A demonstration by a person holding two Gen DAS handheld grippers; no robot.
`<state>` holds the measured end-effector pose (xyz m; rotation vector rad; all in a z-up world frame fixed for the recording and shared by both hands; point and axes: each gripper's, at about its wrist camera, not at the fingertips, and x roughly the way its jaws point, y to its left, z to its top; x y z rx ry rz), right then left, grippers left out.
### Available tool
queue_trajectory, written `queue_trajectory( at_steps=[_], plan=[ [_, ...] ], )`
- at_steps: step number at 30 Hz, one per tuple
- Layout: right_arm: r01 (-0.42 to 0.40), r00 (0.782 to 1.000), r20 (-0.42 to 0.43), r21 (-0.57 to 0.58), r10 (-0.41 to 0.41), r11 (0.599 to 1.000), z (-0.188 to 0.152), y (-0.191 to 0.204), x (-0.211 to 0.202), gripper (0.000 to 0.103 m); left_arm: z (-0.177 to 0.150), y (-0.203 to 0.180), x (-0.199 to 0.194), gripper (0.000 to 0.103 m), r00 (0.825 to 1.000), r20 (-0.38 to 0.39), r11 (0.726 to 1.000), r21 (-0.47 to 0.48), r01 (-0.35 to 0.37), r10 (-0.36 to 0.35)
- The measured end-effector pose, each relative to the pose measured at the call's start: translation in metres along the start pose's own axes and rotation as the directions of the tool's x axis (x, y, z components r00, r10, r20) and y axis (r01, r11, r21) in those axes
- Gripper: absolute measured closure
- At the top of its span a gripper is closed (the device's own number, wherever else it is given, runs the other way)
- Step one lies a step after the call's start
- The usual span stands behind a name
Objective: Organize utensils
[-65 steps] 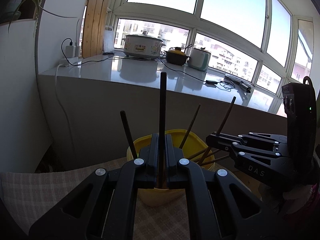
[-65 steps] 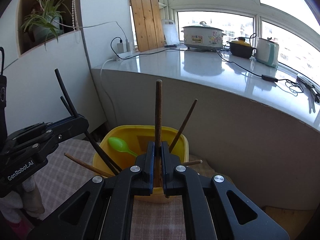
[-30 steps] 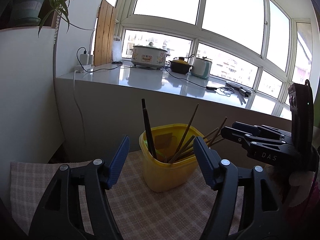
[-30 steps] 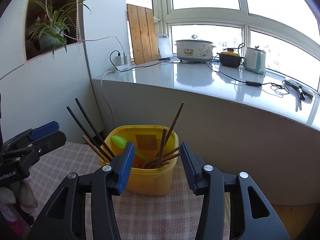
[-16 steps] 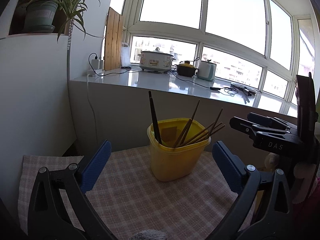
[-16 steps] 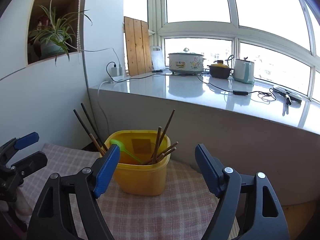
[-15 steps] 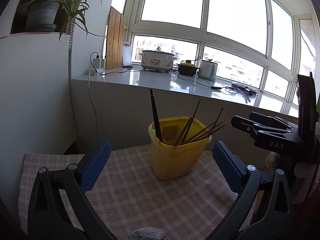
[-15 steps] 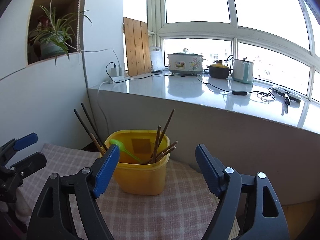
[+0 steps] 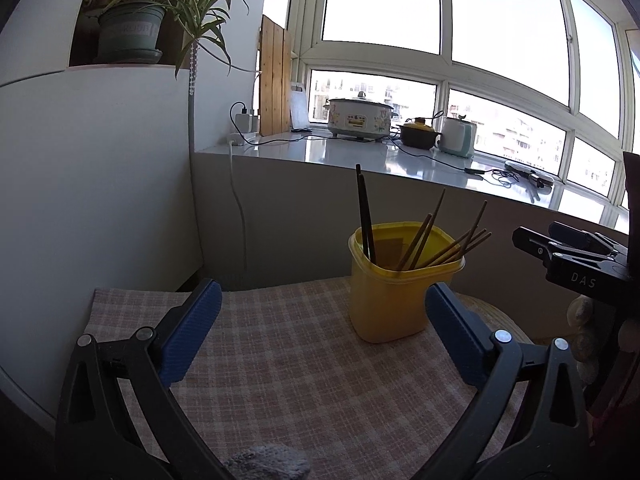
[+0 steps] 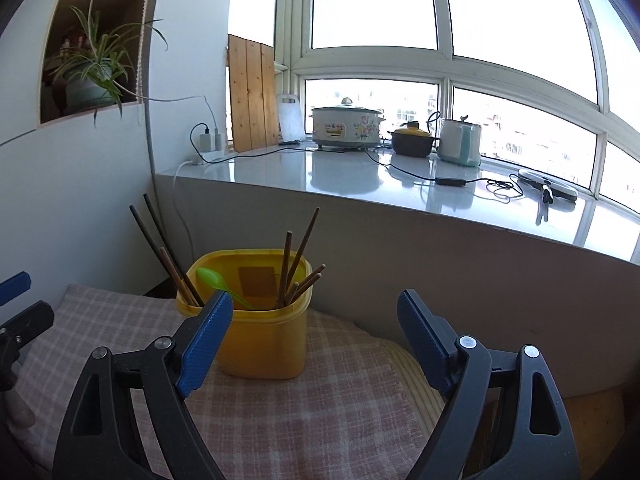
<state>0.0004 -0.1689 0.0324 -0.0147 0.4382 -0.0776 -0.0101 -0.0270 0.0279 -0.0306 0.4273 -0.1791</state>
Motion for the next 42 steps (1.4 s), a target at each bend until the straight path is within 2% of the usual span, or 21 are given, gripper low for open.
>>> queue_trajectory(
  at_steps=[13,42],
  plan=[
    [0.011,1.000,0.004,0.014,-0.011,1.000,0.0008,-0.0010,-0.0003,0.018,0.0013,0.0061,0.0002,0.000,0.999,0.000,0.999,0.001,-0.040,0.040],
    [-0.008,1.000,0.000,-0.002,0.008,1.000,0.0027,0.0011,0.0015,0.017,0.0035,0.0073,0.0004,0.000,0.999,0.004,0.999,0.015,-0.037,0.037]
  ],
)
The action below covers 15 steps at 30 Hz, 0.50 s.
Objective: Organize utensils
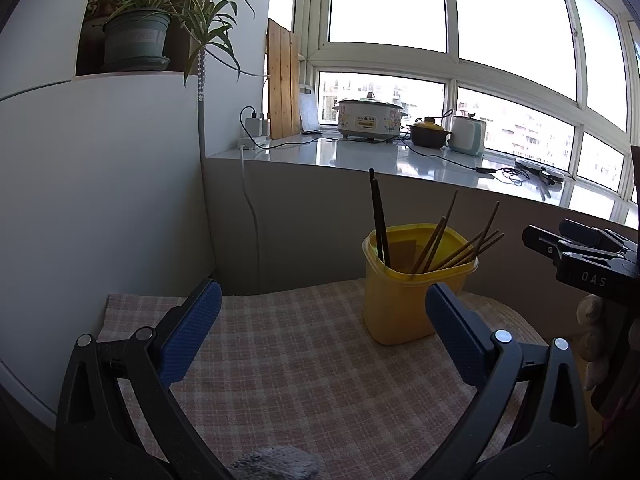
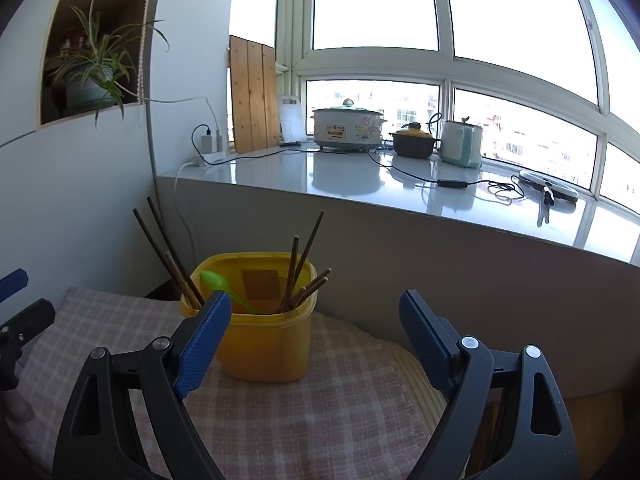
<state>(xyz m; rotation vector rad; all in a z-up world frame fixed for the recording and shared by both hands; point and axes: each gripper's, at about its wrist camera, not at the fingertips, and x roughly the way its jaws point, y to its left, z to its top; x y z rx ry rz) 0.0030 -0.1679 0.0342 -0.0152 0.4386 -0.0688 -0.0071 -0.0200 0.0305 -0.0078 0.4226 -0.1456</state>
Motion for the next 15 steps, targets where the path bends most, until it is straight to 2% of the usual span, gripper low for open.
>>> queue_trajectory(
  at_steps=[15],
  plan=[
    [-0.008,1.000,-0.016,0.006,0.008,1.000,-0.0013,-0.0041,0.0038,0.017,-0.0024,0.0030,0.0041,0.000,1.000,-0.020,1.000,0.001,-0.018,0.018]
  ],
)
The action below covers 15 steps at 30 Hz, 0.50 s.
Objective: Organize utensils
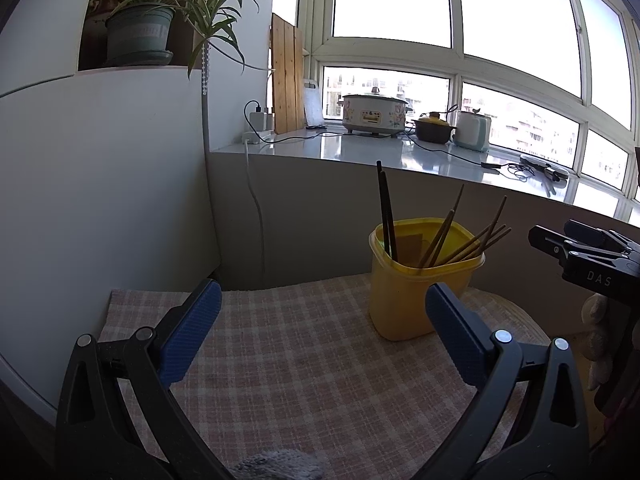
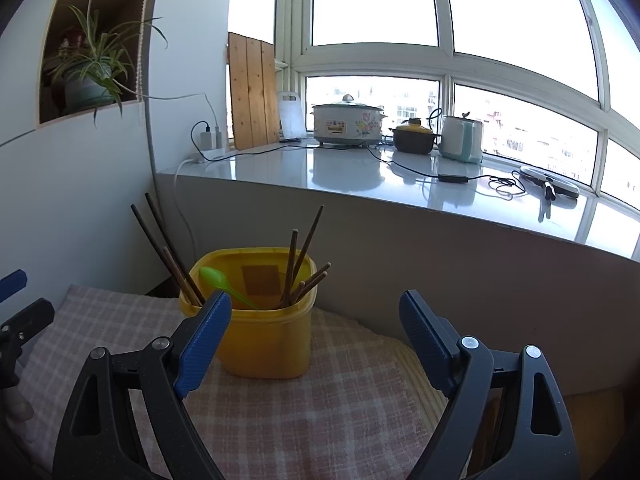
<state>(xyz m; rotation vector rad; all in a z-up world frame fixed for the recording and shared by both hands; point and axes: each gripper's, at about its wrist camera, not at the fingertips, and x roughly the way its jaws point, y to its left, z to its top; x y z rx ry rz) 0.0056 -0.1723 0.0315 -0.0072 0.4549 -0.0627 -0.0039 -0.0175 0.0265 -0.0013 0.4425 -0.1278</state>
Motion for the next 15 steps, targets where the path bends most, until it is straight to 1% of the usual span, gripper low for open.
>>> queue_trajectory(
  at_steps=[15],
  plan=[
    [0.003,1.000,-0.025,0.013,-0.003,1.000,-0.0068,-0.0056,0.0061,0.017,-0.0016,0.0012,0.0000,0.000,0.999,-0.008,0.999,0.009,-0.039,0.039]
  ],
)
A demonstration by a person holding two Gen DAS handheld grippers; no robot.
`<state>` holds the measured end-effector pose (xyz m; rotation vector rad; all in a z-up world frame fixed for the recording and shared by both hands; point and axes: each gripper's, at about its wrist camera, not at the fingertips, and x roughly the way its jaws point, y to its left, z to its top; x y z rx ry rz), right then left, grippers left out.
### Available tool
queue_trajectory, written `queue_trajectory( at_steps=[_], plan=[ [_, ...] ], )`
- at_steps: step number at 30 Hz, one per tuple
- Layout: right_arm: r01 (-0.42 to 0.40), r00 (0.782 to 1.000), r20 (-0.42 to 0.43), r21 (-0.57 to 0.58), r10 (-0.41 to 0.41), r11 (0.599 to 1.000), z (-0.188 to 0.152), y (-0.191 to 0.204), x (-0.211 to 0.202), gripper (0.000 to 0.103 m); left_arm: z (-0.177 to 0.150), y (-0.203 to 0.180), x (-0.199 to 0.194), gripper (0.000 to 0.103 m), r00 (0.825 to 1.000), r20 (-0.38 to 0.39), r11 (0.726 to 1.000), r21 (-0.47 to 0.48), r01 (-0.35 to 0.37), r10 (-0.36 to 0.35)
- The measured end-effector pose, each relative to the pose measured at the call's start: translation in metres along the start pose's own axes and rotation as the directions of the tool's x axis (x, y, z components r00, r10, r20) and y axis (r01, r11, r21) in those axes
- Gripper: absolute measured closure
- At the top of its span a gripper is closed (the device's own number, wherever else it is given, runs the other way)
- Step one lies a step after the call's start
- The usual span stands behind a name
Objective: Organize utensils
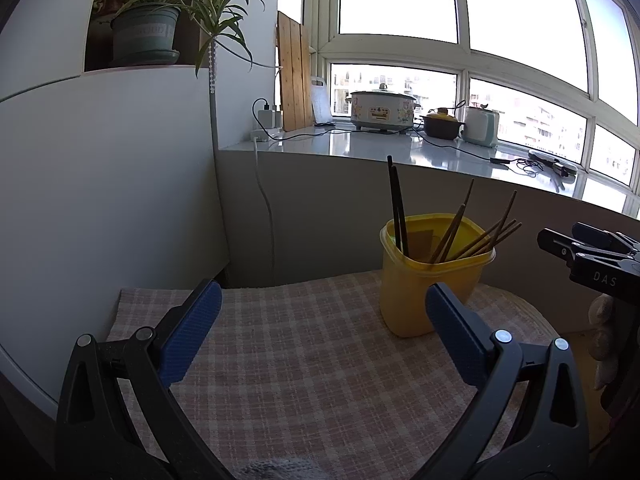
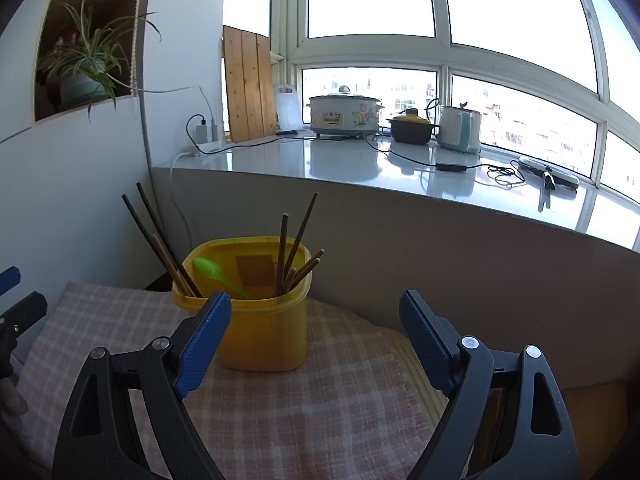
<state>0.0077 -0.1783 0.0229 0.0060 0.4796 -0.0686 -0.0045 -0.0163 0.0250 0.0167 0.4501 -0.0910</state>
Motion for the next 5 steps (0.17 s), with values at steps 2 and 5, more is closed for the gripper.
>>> queue_trajectory(
  at_steps=[2,5],
  plan=[
    [-0.001,1.000,-0.007,0.003,0.001,1.000,-0.0008,-0.0005,0.0016,0.017,-0.0006,0.0002,0.0002,0.000,1.000,-0.004,1.000,0.004,-0.006,0.006],
    [-0.002,1.000,-0.014,0.003,0.002,1.000,-0.0021,-0.0003,0.0039,0.017,-0.0007,0.0025,0.0012,0.000,1.000,-0.008,1.000,-0.006,-0.005,0.005]
  ],
)
